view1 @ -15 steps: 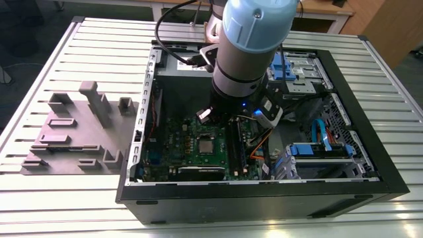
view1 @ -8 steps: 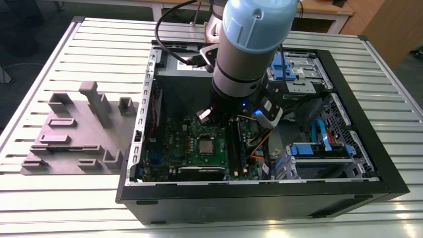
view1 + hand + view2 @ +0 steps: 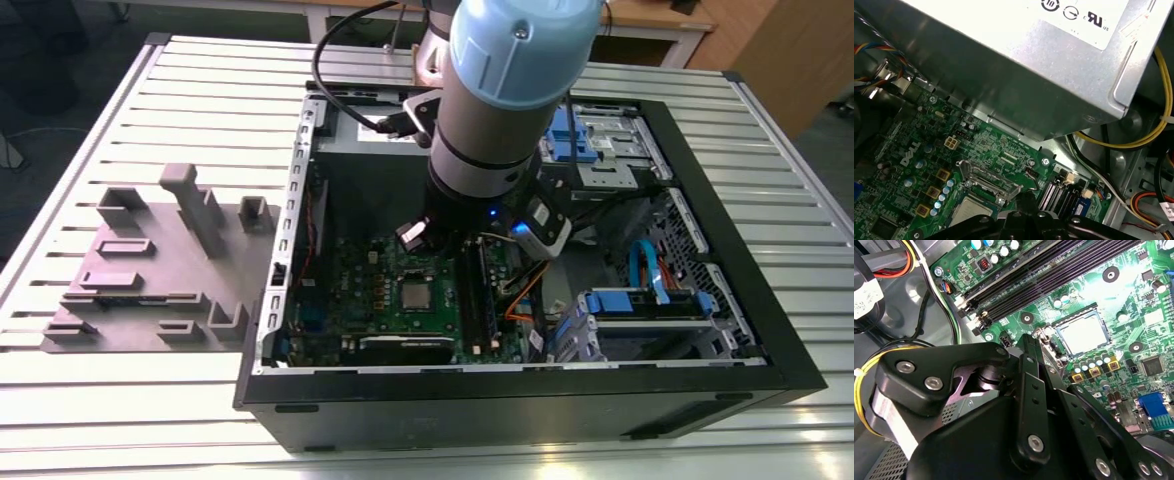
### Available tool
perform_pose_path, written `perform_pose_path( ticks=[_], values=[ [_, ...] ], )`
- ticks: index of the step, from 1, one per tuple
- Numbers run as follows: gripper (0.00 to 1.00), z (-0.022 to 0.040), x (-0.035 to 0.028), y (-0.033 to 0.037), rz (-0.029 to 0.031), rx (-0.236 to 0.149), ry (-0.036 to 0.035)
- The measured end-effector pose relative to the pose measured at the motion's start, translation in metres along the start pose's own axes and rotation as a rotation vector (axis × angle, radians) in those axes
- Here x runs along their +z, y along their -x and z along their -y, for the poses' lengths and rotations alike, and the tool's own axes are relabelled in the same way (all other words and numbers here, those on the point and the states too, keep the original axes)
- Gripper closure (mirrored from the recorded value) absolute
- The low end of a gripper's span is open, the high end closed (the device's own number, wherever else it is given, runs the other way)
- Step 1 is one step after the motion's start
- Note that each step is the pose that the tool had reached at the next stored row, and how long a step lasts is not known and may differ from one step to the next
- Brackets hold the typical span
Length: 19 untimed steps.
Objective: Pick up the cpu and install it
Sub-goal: 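Close the cpu cover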
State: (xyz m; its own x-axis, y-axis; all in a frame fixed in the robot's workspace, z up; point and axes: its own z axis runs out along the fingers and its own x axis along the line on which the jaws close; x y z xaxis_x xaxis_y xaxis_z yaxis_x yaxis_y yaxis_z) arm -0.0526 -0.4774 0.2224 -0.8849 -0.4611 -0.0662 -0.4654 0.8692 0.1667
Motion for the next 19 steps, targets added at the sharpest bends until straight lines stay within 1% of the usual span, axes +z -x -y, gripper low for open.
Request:
perform_pose_path(
  ticks=[3, 9, 15, 19],
  values=[
    [0.90, 0.0001, 0.0000, 0.0000, -0.0002, -0.001, 0.0001],
    [0.90, 0.0004, -0.0001, 0.0004, -0.0062, -0.037, 0.0024],
    [0.90, 0.0005, -0.0001, 0.0006, -0.0068, -0.040, 0.0027],
    [0.90, 0.0021, -0.0002, 0.0024, -0.0074, -0.044, 0.0030]
  ],
)
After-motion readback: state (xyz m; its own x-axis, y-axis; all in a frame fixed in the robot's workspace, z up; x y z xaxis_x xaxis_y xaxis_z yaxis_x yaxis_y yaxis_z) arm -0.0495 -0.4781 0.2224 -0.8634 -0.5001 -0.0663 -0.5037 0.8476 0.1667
